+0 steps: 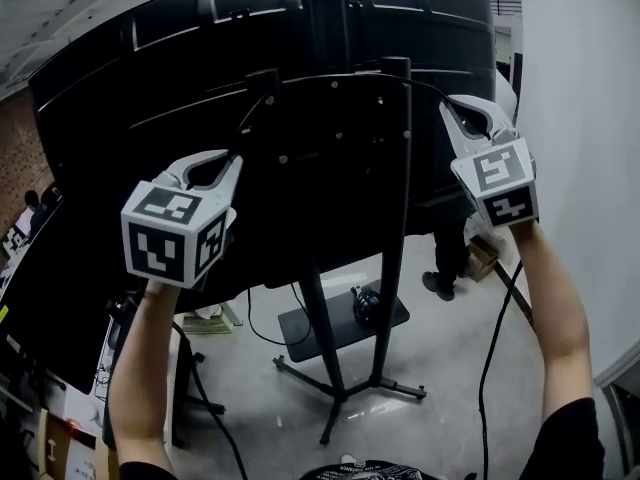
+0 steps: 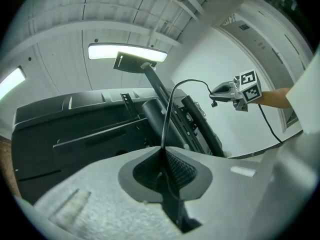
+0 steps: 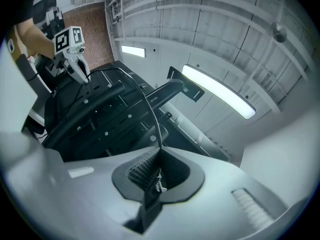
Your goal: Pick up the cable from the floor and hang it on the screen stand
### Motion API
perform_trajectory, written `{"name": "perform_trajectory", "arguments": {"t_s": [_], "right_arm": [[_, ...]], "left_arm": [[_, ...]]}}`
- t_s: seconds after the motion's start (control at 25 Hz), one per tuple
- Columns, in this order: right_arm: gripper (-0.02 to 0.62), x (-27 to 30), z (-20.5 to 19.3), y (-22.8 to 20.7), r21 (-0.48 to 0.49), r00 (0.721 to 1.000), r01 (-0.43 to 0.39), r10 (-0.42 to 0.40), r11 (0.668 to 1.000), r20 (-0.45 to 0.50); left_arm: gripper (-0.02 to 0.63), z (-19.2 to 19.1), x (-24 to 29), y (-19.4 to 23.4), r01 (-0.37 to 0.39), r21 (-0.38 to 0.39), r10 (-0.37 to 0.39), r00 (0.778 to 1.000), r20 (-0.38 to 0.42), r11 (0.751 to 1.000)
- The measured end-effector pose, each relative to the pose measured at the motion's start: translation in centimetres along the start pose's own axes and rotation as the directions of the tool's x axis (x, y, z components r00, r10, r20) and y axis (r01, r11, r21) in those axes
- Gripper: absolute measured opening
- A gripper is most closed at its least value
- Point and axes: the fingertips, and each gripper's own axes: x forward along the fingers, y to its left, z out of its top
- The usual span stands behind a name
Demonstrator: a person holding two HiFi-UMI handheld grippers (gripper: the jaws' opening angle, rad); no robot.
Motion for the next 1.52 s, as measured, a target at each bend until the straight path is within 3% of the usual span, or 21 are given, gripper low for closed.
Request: {"name": "perform_trajectory", "arguments": {"t_s": [0.2,0.36,0.56,0.8,0.96,1.08,1.2,1.4,1.52], "right_arm": [[0.012,2.4,1.6,-1.6,0.0,0.999,0.032,-0.032,1.0,-0.003],[0.012,4.4,2.7,-2.6,-0.009,0.999,0.042,-0.042,0.999,-0.012],[0.012,6.3,2.8,-3.2,-0.035,0.999,0.028,-0.029,0.999,-0.027],[0.012,8.9,1.7,-3.8,-0.078,0.998,-0.024,0.019,0.997,-0.058],[0.012,10.3,1.1,-4.2,-0.105,0.996,-0.065,0.058,0.992,-0.06],[0.012,11.5,0.7,-4.1,-0.122,0.992,-0.111,0.103,0.986,-0.071],[0.012,12.4,0.5,-4.2,-0.143,0.985,-0.156,0.144,0.977,-0.092],[0.014,12.9,0.6,-4.4,-0.14,0.961,-0.252,0.231,0.958,-0.15],[0.014,13.0,0.7,-4.6,-0.123,0.94,-0.306,0.279,0.944,-0.196]], "left_arm": [[0.02,2.5,0.9,2.0,0.021,-0.005,-0.021,0.999,-0.033,1.0],[0.021,3.1,2.3,2.3,0.086,-0.052,-0.091,0.989,-0.118,0.995],[0.021,3.1,3.5,3.4,0.072,-0.063,-0.084,0.973,-0.216,0.995],[0.021,2.4,4.7,4.2,0.025,-0.157,-0.08,0.93,-0.359,0.987],[0.021,2.4,5.4,4.6,-0.009,-0.168,-0.063,0.904,-0.423,0.986],[0.021,1.9,5.5,4.9,-0.04,-0.184,-0.057,0.868,-0.494,0.982],[0.021,1.5,5.4,4.8,-0.059,-0.203,-0.069,0.817,-0.572,0.977],[0.021,1.2,5.4,4.8,-0.084,-0.172,-0.059,0.723,-0.688,0.982],[0.021,0.4,4.7,5.0,-0.099,-0.151,-0.051,0.646,-0.762,0.984]]}}
